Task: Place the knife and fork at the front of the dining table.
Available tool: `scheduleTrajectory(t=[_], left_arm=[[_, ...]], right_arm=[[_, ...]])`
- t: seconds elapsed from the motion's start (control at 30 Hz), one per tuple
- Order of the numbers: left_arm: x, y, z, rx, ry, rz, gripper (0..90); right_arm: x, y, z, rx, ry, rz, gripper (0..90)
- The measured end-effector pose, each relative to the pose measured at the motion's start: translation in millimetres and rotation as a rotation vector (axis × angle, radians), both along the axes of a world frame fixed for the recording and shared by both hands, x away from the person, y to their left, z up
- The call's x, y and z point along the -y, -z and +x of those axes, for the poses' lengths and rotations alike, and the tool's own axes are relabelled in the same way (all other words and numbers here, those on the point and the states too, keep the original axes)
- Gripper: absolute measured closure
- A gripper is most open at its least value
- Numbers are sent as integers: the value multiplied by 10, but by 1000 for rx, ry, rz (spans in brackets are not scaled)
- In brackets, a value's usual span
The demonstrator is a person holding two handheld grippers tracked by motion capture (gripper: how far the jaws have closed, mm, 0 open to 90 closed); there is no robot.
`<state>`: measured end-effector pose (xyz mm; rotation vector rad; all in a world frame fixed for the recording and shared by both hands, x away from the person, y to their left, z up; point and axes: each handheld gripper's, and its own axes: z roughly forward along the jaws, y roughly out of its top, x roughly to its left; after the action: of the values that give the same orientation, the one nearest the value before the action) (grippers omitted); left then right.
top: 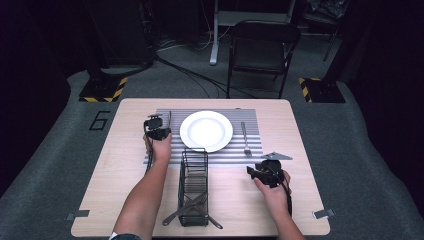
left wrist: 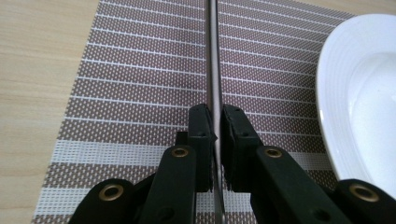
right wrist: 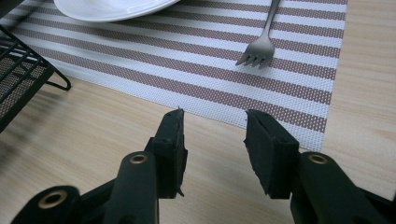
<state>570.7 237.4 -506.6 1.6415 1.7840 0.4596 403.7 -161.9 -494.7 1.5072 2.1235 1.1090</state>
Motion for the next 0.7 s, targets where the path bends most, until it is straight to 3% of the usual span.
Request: scheduleTrajectory(t=[0.5,0.7], left_arm=[[23,43,64,-5,10,7,823],[9,44,66,-9,7,-11,823]], right_arm=[[-10,13,-3,-6,-9,0,572],[-14,12,-6,-5,-8,-1,572]])
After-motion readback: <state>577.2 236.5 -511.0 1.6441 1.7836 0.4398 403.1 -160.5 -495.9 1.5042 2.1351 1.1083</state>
